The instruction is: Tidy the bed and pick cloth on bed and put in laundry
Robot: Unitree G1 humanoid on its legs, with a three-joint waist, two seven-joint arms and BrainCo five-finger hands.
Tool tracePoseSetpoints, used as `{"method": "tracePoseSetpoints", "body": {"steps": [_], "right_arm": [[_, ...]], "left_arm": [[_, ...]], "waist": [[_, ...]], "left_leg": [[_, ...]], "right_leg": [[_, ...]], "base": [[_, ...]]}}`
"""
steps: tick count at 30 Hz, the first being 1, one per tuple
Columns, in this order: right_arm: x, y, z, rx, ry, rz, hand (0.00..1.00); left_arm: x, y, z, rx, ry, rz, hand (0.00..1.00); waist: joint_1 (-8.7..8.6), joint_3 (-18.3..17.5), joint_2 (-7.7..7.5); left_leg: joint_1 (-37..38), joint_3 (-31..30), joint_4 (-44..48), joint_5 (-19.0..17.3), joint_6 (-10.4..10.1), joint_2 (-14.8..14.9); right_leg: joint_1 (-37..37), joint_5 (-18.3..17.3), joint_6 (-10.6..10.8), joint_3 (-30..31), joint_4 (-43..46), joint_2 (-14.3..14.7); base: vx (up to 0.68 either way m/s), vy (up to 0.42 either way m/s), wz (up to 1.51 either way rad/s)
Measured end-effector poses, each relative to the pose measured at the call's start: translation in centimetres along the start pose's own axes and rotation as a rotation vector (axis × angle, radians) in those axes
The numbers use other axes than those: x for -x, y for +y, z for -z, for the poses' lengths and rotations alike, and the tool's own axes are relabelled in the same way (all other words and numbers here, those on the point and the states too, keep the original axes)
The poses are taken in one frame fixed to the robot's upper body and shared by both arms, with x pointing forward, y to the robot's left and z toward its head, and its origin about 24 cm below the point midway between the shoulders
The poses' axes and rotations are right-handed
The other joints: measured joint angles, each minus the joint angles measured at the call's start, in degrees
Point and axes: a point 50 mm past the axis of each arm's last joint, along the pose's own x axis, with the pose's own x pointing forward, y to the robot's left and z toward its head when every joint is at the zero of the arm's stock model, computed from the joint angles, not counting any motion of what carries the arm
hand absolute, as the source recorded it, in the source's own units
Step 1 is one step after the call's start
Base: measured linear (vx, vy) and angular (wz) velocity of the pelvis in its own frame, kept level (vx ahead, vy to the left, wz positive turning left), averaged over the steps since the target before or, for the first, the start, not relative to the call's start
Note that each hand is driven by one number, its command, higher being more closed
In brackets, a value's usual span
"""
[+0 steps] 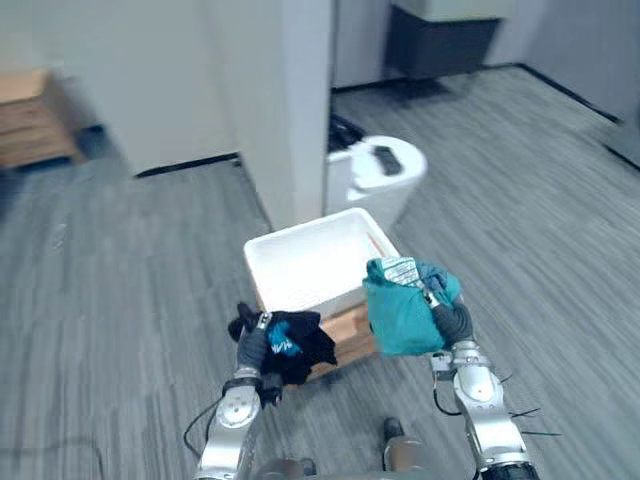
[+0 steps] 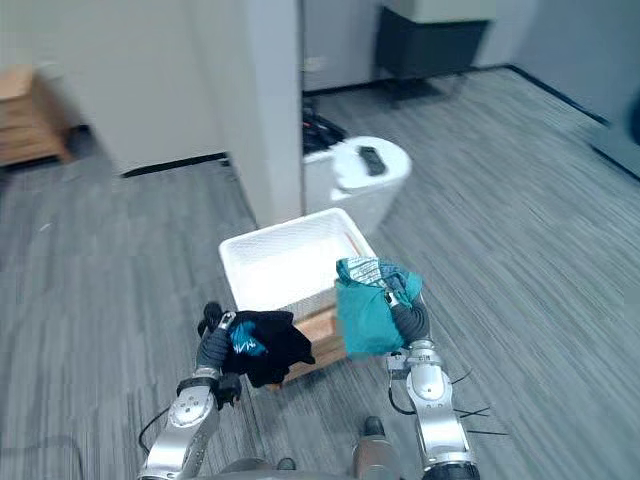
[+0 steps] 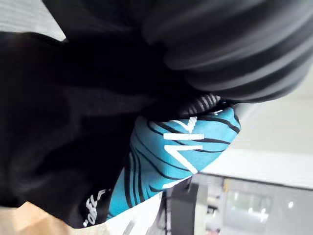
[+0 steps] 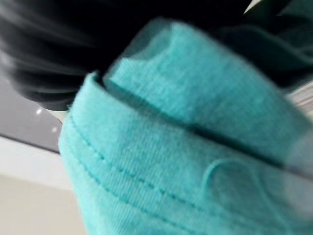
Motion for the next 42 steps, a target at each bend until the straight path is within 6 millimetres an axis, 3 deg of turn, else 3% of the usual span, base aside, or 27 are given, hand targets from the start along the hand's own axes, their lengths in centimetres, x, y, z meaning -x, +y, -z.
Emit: {"method": "tracePoseSetpoints", "body": {"steps": [1, 2, 4, 6, 7, 8, 10, 11, 15, 21, 24, 28, 29, 34, 37, 42], "right_arm": [[-0.2, -0.7, -0.3, 0.026, -0.023, 0.0, 1.0], [-0.2, -1.0, -0.5, 0.037, -0.034, 0.004, 1.0], [-0.8, -1.7, -2.0, 0.047, -0.106, 0.003, 1.0], [-1.2, -2.0, -2.7, 0.043, -0.143, 0.007, 1.0], [-1.4, -2.3, -2.9, 0.051, -0.157, 0.009, 1.0], [-1.6, -2.6, -3.5, 0.068, -0.182, 0.009, 1.0], [-2.3, -3.0, -4.8, 0.09, -0.239, 0.011, 1.0], [-2.9, -3.2, -6.1, 0.101, -0.293, 0.014, 1.0], [-4.3, -3.1, -8.3, 0.136, -0.378, 0.016, 1.0], [-8.2, -2.5, -7.2, 0.242, -0.279, -0.04, 1.0], [-9.9, -2.6, -7.1, 0.284, -0.229, -0.032, 1.0], [-13.0, -5.1, -9.0, 0.367, -0.213, 0.028, 1.0], [-14.0, -6.3, -10.1, 0.392, -0.212, 0.061, 0.0], [-16.2, -11.0, -13.0, 0.454, -0.174, 0.201, 0.0], [-16.5, -12.1, -13.0, 0.439, -0.142, 0.248, 0.0], [-16.4, -12.0, -12.8, 0.541, -0.132, 0.268, 0.0]], "left_arm": [[0.0, 0.2, -0.4, 0.009, -0.023, -0.011, 1.0], [0.2, 0.1, -0.6, 0.02, -0.033, -0.015, 1.0], [0.4, -0.2, -2.5, 0.066, -0.124, -0.017, 1.0], [0.3, -0.4, -3.9, 0.11, -0.189, -0.011, 1.0], [0.1, -0.7, -4.6, 0.14, -0.217, -0.004, 1.0], [-0.1, -1.0, -5.5, 0.187, -0.252, 0.003, 1.0], [-0.3, -1.1, -6.2, 0.22, -0.278, 0.01, 1.0], [-0.2, -1.0, -6.6, 0.24, -0.296, 0.014, 1.0], [0.0, -0.7, -7.3, 0.237, -0.331, 0.05, 1.0], [0.6, -0.7, -9.0, 0.232, -0.409, 0.111, 1.0], [0.9, -0.6, -10.0, 0.237, -0.45, 0.14, 1.0], [1.6, -0.3, -11.6, 0.259, -0.528, 0.161, 1.0], [2.0, -0.1, -12.4, 0.27, -0.572, 0.17, 1.0], [2.1, -0.2, -14.4, 0.28, -0.674, 0.224, 1.0], [2.0, -0.6, -15.1, 0.289, -0.709, 0.251, 1.0], [1.8, -1.6, -16.2, 0.292, -0.751, 0.293, 1.0]], "waist": [[1.27, -0.31, 1.55], [1.44, -0.74, 2.53], [1.65, -1.77, 6.22], [1.21, -1.84, 6.45], [1.05, -1.79, 6.44], [1.12, -1.73, 6.52], [0.78, -1.46, 6.66], [0.18, -1.47, 6.68], [-0.16, -1.61, 5.94], [0.59, -1.63, 5.79], [0.65, -0.72, 6.59], [0.65, 3.11, 10.05], [0.72, 4.66, 11.0], [1.42, 7.53, 14.89], [1.51, 7.86, 15.32], [0.81, 7.89, 15.37]], "left_leg": [[-0.65, -1.92, 2.81, -2.51, -2.1, 2.04], [-1.62, -1.98, 3.84, -3.09, -3.04, 3.71], [-3.62, -2.52, 4.79, -3.3, -4.66, 8.3], [-4.1, 0.14, 3.77, -2.26, -6.08, 10.48], [-4.13, 4.75, 3.42, -1.91, -6.28, 12.38], [-3.38, 13.5, 3.41, -0.94, -5.9, 15.72], [-1.81, 23.13, 3.35, 0.42, -6.42, 18.02], [-1.62, 25.48, 3.34, 0.6, -6.61, 17.43], [-1.58, 24.45, 0.84, 1.19, -5.97, 13.49], [-3.34, 22.7, -3.75, 5.13, -5.24, 11.23], [-5.74, 21.36, -5.96, 7.38, -5.08, 10.19], [-9.22, 19.73, -8.82, 9.9, -4.69, 8.91], [-10.32, 19.87, -10.55, 11.33, -4.7, 8.4], [-11.74, 19.6, -17.13, 18.21, -3.6, 7.89], [-10.99, 19.63, -19.79, 20.12, -3.6, 7.49], [-8.51, 20.97, -20.41, 20.37, -3.75, 7.48]], "right_leg": [[1.74, -3.58, 2.43, -2.48, -0.19, 0.61], [2.81, -3.3, 2.0, -3.87, -1.82, 1.43], [5.68, -0.97, -0.31, -9.29, -7.11, 4.23], [7.04, -0.66, -0.78, -12.42, -8.07, 4.59], [8.12, -0.65, -0.92, -14.05, -8.48, 4.47], [9.38, -0.96, -1.36, -15.94, -8.47, 3.91], [10.5, -0.99, -1.31, -17.36, -8.46, 2.49], [10.73, -1.0, -1.15, -17.56, -8.46, 1.11], [10.95, -0.15, -0.68, -17.86, -8.48, -1.82], [9.74, 4.85, -1.65, -20.51, -10.79, -2.83], [7.73, 6.56, -0.99, -21.4, -11.62, -3.48], [4.83, 8.68, -0.59, -23.64, -12.46, -4.21], [3.52, 8.69, -0.57, -23.67, -12.62, -4.7], [-0.29, 10.13, -0.36, -23.68, -12.77, -4.49], [-0.27, 10.13, -0.35, -23.63, -13.62, -4.43], [0.95, 10.23, -0.49, -22.59, -13.64, -4.27]], "base": [[0.22, -0.484, 1.32], [0.2, -0.403, 0.87], [0.15, -0.25, 0.74], [0.08, -0.164, 0.7], [0.07, -0.101, 0.9], [0.06, -0.066, 0.68], [0.01, 0.07, 0.5], [-0.03, 0.176, 0.31], [-0.03, 0.169, 0.31], [-0.03, 0.075, 0.23], [-0.06, 0.035, 0.26], [-0.11, 0.031, 0.3], [-0.1, 0.024, 0.3], [-0.03, 0.015, 0.22], [-0.01, 0.022, 0.04], [-0.02, 0.019, -0.15]]}}
